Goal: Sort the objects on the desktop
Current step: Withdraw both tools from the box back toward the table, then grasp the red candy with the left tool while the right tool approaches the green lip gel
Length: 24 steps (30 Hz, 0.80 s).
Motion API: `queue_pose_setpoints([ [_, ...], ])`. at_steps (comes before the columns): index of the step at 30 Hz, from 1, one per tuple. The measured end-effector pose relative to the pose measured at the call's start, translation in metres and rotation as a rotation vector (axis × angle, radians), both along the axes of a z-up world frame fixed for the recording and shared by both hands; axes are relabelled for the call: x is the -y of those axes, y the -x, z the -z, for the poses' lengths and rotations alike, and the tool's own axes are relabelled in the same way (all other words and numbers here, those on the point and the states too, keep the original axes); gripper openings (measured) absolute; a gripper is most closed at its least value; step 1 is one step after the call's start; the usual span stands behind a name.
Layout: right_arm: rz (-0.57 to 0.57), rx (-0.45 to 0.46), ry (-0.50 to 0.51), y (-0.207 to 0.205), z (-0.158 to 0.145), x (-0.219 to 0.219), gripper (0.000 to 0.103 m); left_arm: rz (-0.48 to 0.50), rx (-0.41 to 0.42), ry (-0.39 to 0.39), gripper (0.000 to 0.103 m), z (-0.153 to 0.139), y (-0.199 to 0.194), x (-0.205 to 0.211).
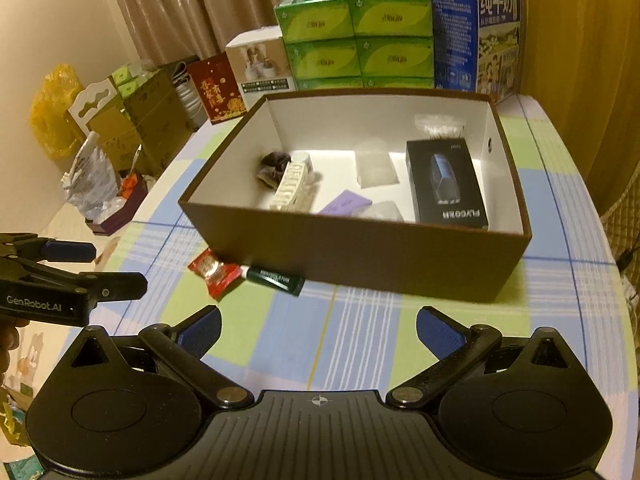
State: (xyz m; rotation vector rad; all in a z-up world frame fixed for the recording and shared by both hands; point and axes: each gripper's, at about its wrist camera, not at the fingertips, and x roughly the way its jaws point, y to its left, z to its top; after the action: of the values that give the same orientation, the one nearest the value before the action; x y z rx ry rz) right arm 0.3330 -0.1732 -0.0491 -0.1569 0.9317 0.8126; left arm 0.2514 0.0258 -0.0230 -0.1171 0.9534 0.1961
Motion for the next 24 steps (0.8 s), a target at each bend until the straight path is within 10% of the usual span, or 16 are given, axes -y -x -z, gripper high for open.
queue_pose_setpoints([
  [24,-0.013,-0.066,0.036,0.027,0.034,-0.023,0.101,-0.030,-0.046,-0.005,0.094,0.017,0.026,-0.013],
])
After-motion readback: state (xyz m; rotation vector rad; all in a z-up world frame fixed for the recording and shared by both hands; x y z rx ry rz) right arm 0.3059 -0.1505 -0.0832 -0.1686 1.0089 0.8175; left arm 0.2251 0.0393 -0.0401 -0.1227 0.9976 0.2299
